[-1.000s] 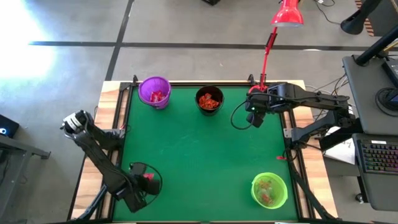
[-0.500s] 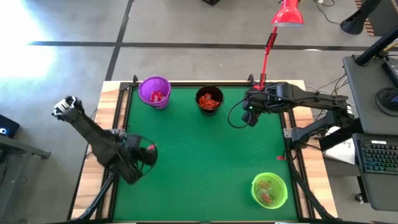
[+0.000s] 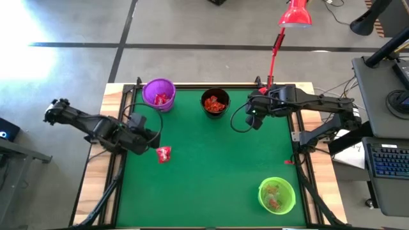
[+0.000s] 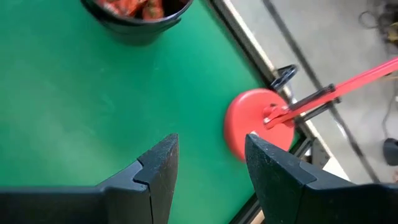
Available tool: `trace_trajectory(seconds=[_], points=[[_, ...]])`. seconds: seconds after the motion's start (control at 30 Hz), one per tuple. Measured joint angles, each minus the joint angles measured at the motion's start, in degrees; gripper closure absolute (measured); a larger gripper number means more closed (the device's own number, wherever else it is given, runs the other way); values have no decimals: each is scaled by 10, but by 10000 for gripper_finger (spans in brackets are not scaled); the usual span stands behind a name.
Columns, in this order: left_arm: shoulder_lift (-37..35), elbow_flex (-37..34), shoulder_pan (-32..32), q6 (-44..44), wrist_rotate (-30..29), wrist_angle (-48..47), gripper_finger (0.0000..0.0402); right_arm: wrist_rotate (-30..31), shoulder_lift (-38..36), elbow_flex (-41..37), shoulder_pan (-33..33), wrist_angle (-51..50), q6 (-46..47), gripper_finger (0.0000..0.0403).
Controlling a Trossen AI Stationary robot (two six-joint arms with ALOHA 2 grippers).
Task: Sort candy
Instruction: Put the red candy into the purple bucket
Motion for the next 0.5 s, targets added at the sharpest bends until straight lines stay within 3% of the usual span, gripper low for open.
trace_trajectory(seconds=[0.23, 0.37, 0.5], points=[[4, 0, 7, 37, 13, 14, 390, 12, 0, 0, 0, 1, -2, 225], [-4, 0, 8, 37, 64, 22, 351, 12, 0, 0, 0, 8, 0, 225], [-4, 0, 8, 28, 73, 23, 300, 12, 0, 0, 0, 31, -1, 225]])
